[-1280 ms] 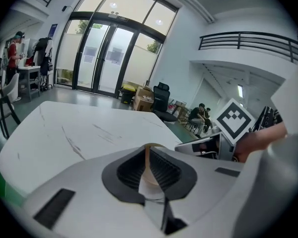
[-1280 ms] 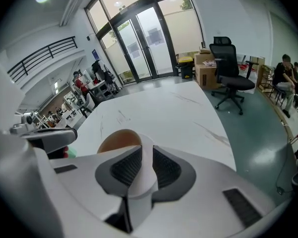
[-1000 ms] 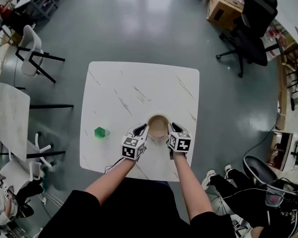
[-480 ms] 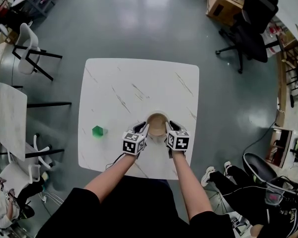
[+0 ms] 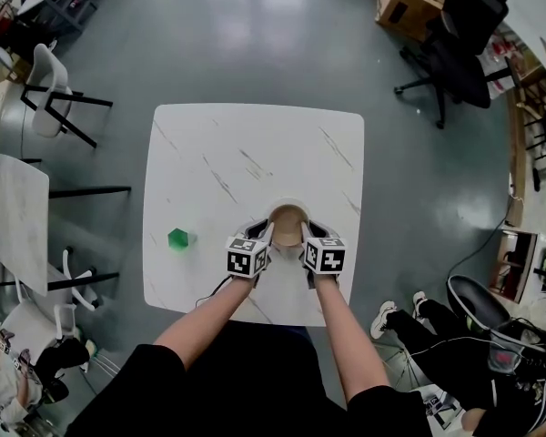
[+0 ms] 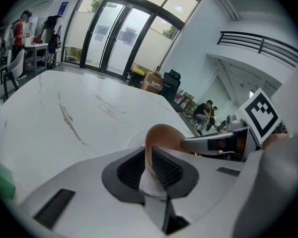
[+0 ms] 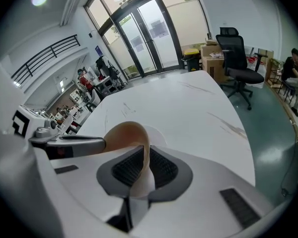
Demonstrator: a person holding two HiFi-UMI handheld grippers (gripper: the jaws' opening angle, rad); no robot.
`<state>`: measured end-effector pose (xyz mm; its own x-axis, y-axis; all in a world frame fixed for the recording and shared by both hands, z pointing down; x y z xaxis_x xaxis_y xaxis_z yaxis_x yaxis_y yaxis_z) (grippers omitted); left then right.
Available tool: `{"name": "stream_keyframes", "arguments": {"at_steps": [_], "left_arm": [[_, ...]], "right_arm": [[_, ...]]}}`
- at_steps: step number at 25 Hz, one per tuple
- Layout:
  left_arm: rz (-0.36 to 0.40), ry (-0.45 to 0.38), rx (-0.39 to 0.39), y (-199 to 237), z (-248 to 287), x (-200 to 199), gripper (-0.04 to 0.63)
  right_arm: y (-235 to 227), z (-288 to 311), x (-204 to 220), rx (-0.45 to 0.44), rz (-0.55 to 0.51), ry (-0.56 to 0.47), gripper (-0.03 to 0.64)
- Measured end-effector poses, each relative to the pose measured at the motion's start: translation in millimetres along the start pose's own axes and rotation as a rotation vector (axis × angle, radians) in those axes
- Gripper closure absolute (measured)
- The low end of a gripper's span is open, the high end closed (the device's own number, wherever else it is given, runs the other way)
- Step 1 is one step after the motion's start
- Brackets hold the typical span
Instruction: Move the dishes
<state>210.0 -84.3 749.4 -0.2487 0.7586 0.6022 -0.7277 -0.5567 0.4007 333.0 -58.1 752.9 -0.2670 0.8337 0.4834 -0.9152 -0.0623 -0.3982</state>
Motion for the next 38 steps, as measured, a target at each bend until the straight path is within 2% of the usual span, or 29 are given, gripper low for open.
{"name": "stream_keyframes", "arguments": {"at_steps": [8, 13, 22, 30, 35, 38], "left_arm": [[-0.034, -0.003, -0.018, -2, -13, -4, 0.565], [-0.016, -0.013, -0.016, -6, -36, -8, 0.566], [0.020, 0.004, -0.007, 9, -98, 31, 0.566], [-0.030, 0.012, -0.023, 60, -170, 78, 0.566], [-0.082, 0.019, -0.061, 106, -212, 113, 0.566], [-0.079, 0.022, -0.075, 130, -232, 125, 0.566]], "right_arm": [[8, -11, 3, 0.019, 0.008, -0.018, 0.577], [26, -27, 3, 0.026, 0.006, -0.034, 0.578], [83, -41, 47, 0.036, 0.008, -0.021, 0.578], [169, -30, 99, 0.034, -0.010, 0.015, 0.578], [228, -6, 130, -0.004, -0.052, 0.054, 0.578], [255, 7, 143, -0.010, -0.070, 0.086, 0.578]]}}
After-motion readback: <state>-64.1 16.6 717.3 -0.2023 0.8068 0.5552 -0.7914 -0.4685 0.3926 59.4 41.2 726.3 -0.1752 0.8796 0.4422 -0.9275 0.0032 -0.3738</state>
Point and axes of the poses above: the fingertips, and each gripper's own axes: z forward along the fingers, y to its left, x out of its underside, the point moved 3 cm from there along -z, backward along the fingers, and after that the axes turned 3 degrees about z, right-handed, at the moved point
